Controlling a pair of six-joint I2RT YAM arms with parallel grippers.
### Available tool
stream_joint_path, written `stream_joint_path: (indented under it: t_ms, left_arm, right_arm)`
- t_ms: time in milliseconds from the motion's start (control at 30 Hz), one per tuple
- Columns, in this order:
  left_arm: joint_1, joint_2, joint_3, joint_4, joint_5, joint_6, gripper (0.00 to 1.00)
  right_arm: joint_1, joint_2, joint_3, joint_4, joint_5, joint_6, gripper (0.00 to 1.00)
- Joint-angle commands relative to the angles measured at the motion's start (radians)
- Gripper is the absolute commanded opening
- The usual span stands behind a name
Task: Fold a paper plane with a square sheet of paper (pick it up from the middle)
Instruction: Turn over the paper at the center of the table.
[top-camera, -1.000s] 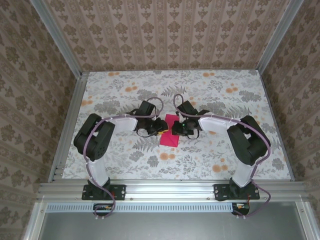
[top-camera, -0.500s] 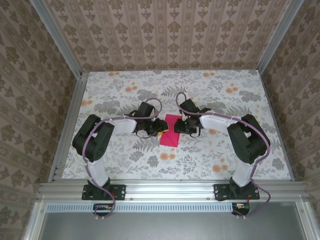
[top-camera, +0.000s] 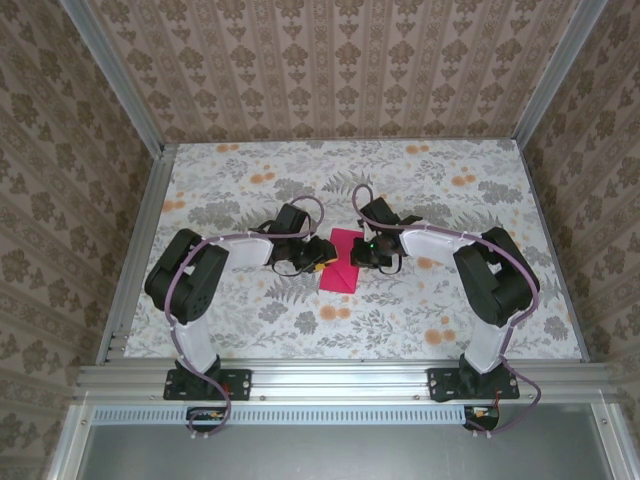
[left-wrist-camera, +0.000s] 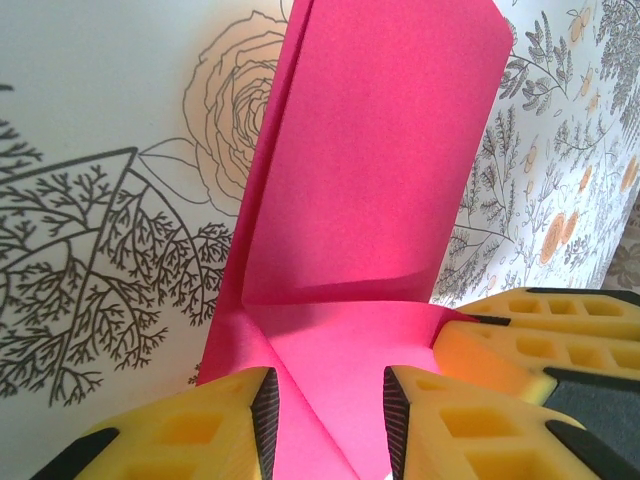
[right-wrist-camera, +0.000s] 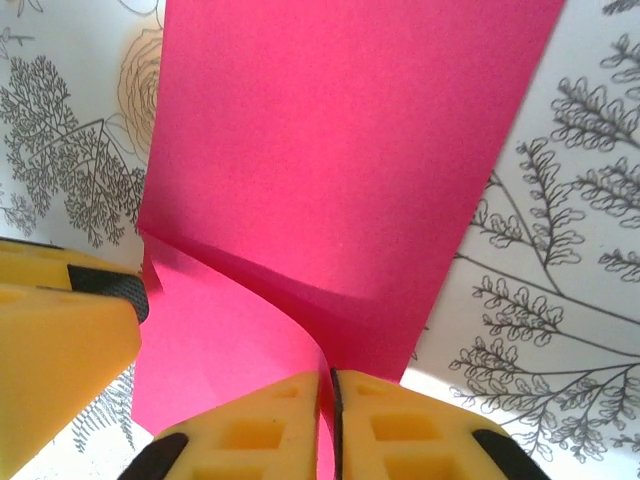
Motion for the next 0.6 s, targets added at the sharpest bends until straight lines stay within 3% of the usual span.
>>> stream_joint_path:
  t_ms: [0, 567]
  left_arm:
    - [-0.007, 0.004, -0.002, 0.003, 0.000, -0.012, 0.36]
    - [-0.018, 0.037, 0.026, 0.010, 0.024, -0.017, 0.35]
  right_arm:
    - [-0.009, 0.018, -0.019, 0.022, -0.005, 0.010, 0.12]
    - [-0.018, 0.016, -0.069, 0.067, -0.014, 0.052, 0.12]
